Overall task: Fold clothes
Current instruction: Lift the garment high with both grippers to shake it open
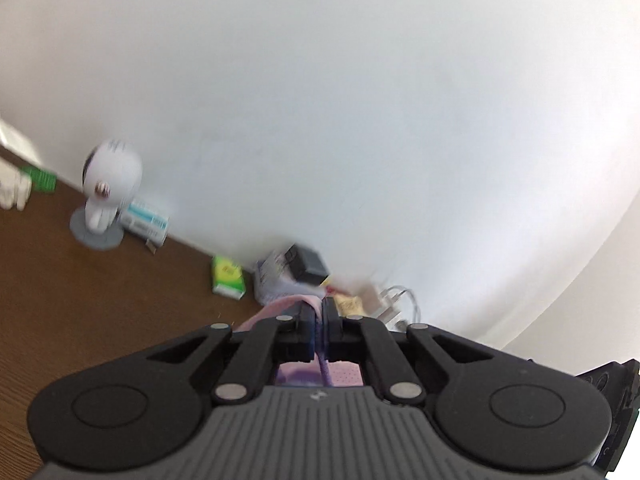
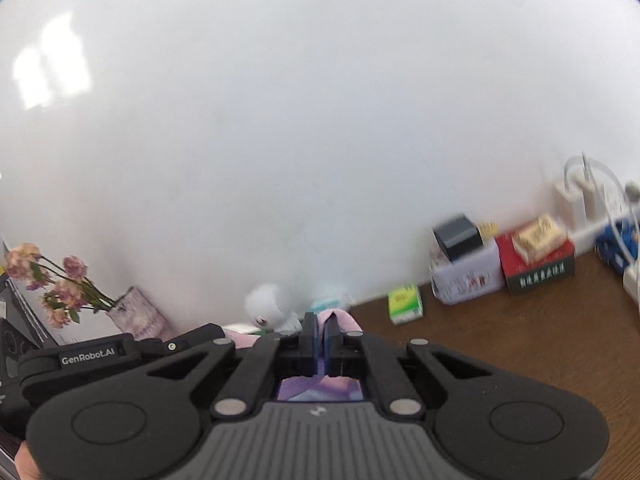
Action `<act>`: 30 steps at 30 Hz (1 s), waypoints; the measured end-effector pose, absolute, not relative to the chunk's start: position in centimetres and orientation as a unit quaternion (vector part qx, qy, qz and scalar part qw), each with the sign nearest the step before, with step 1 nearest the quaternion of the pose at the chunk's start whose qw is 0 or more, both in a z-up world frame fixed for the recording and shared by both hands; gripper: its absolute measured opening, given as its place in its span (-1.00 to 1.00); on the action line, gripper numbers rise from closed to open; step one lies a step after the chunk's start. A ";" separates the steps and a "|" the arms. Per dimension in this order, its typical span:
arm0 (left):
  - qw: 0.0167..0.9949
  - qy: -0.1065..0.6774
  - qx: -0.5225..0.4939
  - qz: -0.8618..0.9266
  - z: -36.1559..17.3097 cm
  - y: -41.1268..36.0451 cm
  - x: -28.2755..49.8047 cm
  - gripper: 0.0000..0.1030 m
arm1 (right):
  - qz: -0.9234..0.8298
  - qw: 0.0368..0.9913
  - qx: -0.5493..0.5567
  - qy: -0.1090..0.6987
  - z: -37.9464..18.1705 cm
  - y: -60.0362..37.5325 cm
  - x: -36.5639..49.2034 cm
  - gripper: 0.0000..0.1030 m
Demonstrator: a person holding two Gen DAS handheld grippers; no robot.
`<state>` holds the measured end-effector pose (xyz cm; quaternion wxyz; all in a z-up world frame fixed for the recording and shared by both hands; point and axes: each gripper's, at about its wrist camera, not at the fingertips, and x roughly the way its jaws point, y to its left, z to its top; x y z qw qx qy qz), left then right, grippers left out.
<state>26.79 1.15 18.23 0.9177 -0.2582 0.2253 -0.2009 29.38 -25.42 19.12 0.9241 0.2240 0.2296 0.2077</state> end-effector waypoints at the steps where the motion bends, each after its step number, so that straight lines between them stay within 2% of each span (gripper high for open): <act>1: 0.924 0.201 -0.251 -0.206 20.4 1.5 24.9 -0.95 | 0.215 0.931 0.213 0.204 21.5 -25.2 27.7 -0.96; 9: 0.952 0.043 -0.184 -0.239 34.7 2.9 8.8 -0.94 | 0.271 0.950 0.154 0.017 36.9 -23.5 11.3 -0.96; 16: 0.954 -0.060 -0.142 -0.257 42.4 3.3 -3.2 -0.94 | 0.271 0.952 0.093 -0.103 45.8 -22.4 -1.2 -0.96; 23: 0.955 -0.089 -0.126 -0.253 44.2 3.7 -6.7 -0.94 | 0.262 0.951 0.081 -0.140 48.9 -22.8 -5.3 -0.96; 30: 0.962 -0.040 -0.137 -0.232 42.8 4.1 -2.3 -0.94 | 0.248 0.961 0.091 -0.078 46.4 -21.7 0.5 -0.96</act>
